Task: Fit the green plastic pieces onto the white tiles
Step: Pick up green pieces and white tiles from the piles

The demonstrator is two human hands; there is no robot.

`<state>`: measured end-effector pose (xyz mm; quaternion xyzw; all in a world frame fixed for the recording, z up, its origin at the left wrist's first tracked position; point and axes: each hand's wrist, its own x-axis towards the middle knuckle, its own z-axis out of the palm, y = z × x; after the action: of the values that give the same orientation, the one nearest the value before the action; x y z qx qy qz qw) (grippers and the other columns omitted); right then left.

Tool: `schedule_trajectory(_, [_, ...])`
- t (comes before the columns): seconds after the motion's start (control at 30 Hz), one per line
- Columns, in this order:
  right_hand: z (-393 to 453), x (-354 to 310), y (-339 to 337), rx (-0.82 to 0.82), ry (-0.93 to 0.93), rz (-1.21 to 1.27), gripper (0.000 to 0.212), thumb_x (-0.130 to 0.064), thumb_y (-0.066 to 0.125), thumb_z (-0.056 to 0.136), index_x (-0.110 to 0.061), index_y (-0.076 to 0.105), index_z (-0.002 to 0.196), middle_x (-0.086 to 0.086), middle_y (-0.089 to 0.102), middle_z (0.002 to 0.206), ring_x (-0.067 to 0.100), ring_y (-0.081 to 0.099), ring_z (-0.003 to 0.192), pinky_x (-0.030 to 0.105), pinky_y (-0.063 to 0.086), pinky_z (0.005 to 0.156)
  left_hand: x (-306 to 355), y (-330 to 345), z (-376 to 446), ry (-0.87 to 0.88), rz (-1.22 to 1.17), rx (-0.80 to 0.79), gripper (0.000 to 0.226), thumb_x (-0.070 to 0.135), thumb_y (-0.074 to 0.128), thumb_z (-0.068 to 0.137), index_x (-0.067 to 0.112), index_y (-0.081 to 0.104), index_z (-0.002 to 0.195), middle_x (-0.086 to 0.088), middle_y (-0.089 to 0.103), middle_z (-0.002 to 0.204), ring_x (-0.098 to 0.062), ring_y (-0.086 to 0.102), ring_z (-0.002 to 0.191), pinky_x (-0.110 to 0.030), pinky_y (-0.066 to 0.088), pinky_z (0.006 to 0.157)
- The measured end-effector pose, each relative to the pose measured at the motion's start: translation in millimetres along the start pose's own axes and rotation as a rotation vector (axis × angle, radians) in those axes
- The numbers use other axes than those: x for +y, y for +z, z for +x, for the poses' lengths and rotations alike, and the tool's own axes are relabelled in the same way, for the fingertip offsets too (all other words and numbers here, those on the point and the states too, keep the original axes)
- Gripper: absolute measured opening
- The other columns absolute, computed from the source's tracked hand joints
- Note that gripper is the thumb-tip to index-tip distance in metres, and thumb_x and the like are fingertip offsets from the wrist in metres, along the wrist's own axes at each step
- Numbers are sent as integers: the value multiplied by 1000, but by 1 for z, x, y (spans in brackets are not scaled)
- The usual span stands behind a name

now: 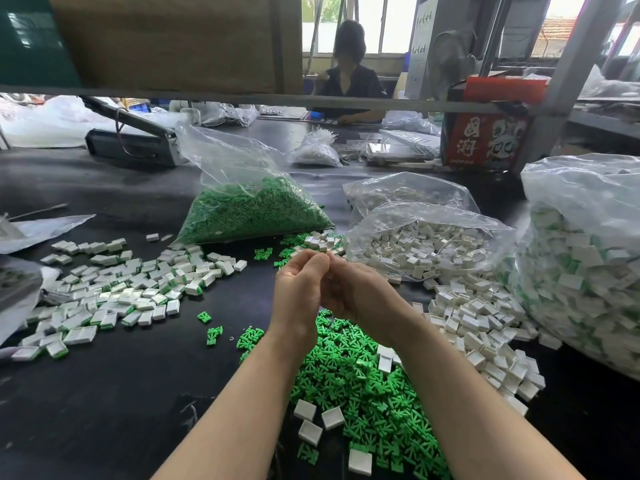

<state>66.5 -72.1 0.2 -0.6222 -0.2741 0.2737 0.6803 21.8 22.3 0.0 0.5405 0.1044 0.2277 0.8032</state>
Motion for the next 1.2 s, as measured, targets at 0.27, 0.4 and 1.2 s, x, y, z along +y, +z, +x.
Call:
schedule_trajectory(0.27, [0, 1, 5, 28, -15, 8, 36, -38, 39, 104, -7, 57, 98, -6, 42, 57, 7, 34, 50, 21, 27, 47, -2, -4, 2, -34, 43, -41, 24, 7, 48, 92, 12, 49, 69, -10, 47, 61, -23, 44, 53, -34, 39, 50])
schedule_trajectory(0.4, [-1, 1, 5, 31, -18, 26, 32, -36, 40, 104, -7, 55, 102, -9, 42, 55, 6, 34, 50, 18, 28, 46, 0, -4, 1, -29, 38, -55, 28, 2, 45, 92, 12, 46, 67, -4, 45, 53, -21, 41, 49, -33, 38, 50])
schedule_trajectory(1.2, [0, -12, -8, -57, 122, 287, 58, -55, 21, 100, -15, 42, 64, -3, 30, 44, 10, 19, 38, 29, 9, 45, 5, -15, 5, 22, 101, -193, 22, 34, 75, 76, 19, 72, 92, 5, 72, 83, -2, 58, 68, -23, 37, 63])
